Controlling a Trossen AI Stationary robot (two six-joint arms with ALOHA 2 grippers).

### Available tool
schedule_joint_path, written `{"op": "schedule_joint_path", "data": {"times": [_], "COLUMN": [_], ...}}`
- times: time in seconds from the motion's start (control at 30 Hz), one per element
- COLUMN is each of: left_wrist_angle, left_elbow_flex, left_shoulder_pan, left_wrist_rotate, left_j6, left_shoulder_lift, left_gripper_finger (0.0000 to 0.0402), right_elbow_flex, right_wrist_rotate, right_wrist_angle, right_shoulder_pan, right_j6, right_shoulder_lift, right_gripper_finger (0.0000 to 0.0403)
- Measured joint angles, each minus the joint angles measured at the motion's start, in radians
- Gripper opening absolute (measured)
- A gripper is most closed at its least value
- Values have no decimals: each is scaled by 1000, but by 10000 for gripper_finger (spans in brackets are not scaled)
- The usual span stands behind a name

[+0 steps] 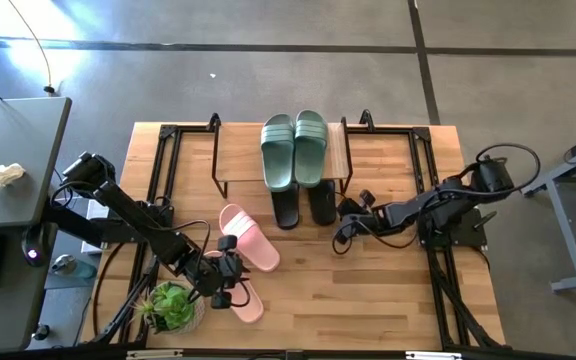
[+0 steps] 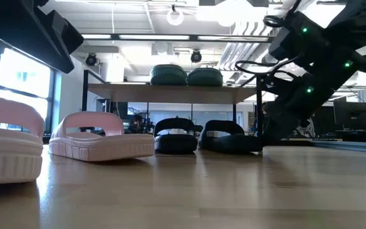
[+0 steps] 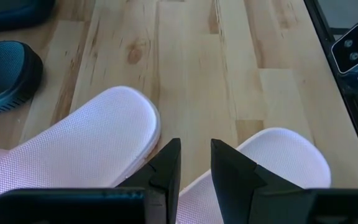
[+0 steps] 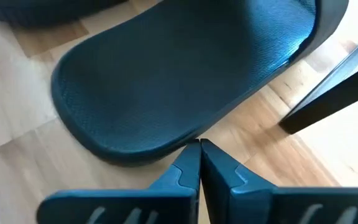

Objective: Pick and place slides into the shelf
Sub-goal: Adjust the black slippers under the shelf

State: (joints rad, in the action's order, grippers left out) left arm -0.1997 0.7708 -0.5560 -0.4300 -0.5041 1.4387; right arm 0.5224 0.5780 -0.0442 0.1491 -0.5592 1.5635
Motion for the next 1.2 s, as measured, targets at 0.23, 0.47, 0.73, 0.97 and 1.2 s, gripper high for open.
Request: {"op": "schedule_joint_path", "data": {"times": [0.23,0.47,0.73,0.97,1.2], "left_wrist_angle": [8,9,91,110,146], "left_elbow_flex": [0,0,1,0,44], "left_shoulder_pan": [0,83,344,419,419], "left_wrist_rotate": [0,-75,-10,-15,-150], "left_j6": [0,16,83,81,59], "left_shoulder_lift": [0,9,32,179,337], "left_gripper_finger": [76,76,76,61,5], "right_elbow_flex": [0,1,1,2,2], "right_wrist_rotate": [-33,28,116,184,232], "right_wrist_angle": [4,13,9,6,-25], "right_shoulder_pan": [-33,85,183,235,262], "right_j6": [10,-35,-76,-95,-92], "right_shoulder_lift": [-2,-68,-93,-67,-22], "right_gripper_finger": [0,0,0,0,0]}}
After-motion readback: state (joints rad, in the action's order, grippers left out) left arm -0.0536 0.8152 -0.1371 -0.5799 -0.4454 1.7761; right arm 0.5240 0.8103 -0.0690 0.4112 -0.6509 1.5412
